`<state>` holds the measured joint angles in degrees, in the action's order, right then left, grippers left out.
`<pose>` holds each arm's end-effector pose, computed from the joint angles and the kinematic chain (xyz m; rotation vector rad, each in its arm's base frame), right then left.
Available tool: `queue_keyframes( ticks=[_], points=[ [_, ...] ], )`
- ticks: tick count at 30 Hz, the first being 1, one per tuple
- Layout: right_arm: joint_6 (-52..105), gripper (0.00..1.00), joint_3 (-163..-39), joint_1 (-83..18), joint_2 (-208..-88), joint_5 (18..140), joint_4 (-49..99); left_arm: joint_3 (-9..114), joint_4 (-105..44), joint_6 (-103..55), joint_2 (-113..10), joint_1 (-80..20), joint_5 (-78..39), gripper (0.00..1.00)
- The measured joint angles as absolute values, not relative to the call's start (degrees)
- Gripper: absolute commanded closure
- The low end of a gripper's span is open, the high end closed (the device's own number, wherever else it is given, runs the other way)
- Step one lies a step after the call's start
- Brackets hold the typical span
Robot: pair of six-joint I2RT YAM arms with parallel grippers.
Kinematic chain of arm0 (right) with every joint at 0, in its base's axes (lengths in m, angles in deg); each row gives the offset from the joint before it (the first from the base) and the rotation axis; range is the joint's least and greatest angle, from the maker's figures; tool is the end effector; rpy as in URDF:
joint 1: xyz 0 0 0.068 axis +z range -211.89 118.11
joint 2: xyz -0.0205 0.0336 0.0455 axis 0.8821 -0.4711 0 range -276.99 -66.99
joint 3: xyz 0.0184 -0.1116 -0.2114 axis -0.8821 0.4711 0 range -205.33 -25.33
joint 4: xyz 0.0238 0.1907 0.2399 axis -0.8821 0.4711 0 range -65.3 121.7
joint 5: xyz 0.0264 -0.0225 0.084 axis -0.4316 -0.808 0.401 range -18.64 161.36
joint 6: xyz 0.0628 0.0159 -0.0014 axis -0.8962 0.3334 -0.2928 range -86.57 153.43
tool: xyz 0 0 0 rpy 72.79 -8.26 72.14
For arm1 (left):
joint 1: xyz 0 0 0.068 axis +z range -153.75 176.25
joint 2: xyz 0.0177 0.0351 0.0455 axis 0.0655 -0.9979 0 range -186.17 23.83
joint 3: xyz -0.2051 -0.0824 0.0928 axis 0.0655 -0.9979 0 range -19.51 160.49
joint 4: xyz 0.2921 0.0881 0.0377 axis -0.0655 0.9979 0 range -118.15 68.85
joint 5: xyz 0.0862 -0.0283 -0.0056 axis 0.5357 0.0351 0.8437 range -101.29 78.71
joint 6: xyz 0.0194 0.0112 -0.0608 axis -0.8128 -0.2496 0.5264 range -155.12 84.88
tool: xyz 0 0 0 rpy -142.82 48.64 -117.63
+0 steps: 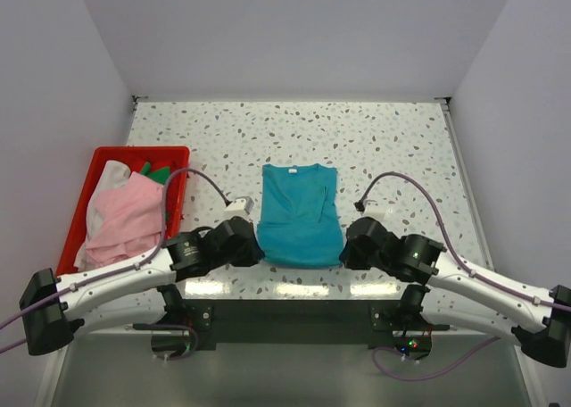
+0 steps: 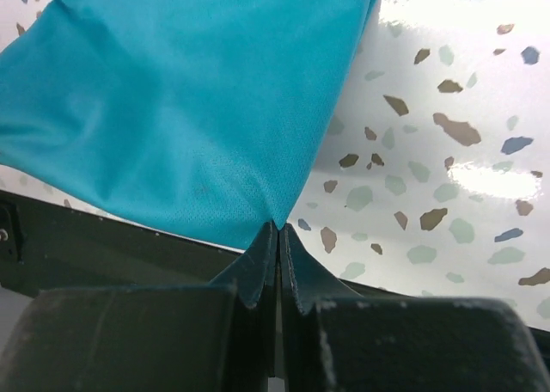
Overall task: Fold and stack the t-shirts
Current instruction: Fold the tshirt
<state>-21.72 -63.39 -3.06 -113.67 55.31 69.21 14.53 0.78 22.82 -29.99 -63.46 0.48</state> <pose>0.1335 0.1940 0.1978 0.0374 2.5191 0.5102 0.1413 -0.2214 0.1631 -0.0589 2.5179 -0.6770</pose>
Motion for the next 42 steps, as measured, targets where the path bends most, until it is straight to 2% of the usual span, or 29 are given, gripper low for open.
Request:
queue_keyframes(
  ticks=[7,12,20,27,29,30,31,32,34,38,42],
  points=[
    [-18.3,1.0,-72.3,-3.1,-117.3,48.9,72.6,23.1,3.2,19.2,-32.6,-60.6,4.1,1.0],
    [-14.0,1.0,-79.3,-5.6,-122.1,46.4,72.8,26.6,1.7,14.6,-35.2,-53.3,2.4,1.0],
    [-3.8,1.0,-85.6,-23.4,-132.2,52.3,66.7,34.8,-5.0,8.4,-46.8,-44.6,-2.3,1.0],
    [2.3,0.98,-95.5,-38.1,-150.3,62.8,58.2,44.7,-13.1,6.6,-62.6,-36.1,-7.6,1.0],
    [3.0,0.85,-99.0,-41.1,-156.3,65.5,56.2,48.2,-15.1,6.1,-67.8,-34.0,-8.6,0.98],
    [3.4,0.78,-101.4,-42.6,-159.8,66.8,55.2,50.1,-16.4,6.0,-70.8,-32.9,-9.4,0.92],
    [3.9,0.55,-104.6,-44.0,-164.1,68.2,54.5,51.6,-17.4,5.9,-73.2,-32.1,-9.9,0.73],
    [3.9,0.44,-107.7,-45.1,-168.1,69.4,53.8,53.7,-18.4,5.5,-76.3,-31.0,-10.8,0.59],
    [5.3,0.26,-114.0,-46.8,-175.0,70.9,53.4,57.0,-20.8,5.4,-82.0,-29.0,-12.1,0.42],
    [7.4,0.23,-126.0,-48.9,-185.8,72.2,54.4,60.8,-22.1,5.5,-88.6,-25.7,-14.0,0.32],
    [8.3,0.33,-125.8,-48.9,-184.6,72.2,54.9,60.2,-23.0,5.6,-87.3,-24.2,-14.0,0.4]
  ],
)
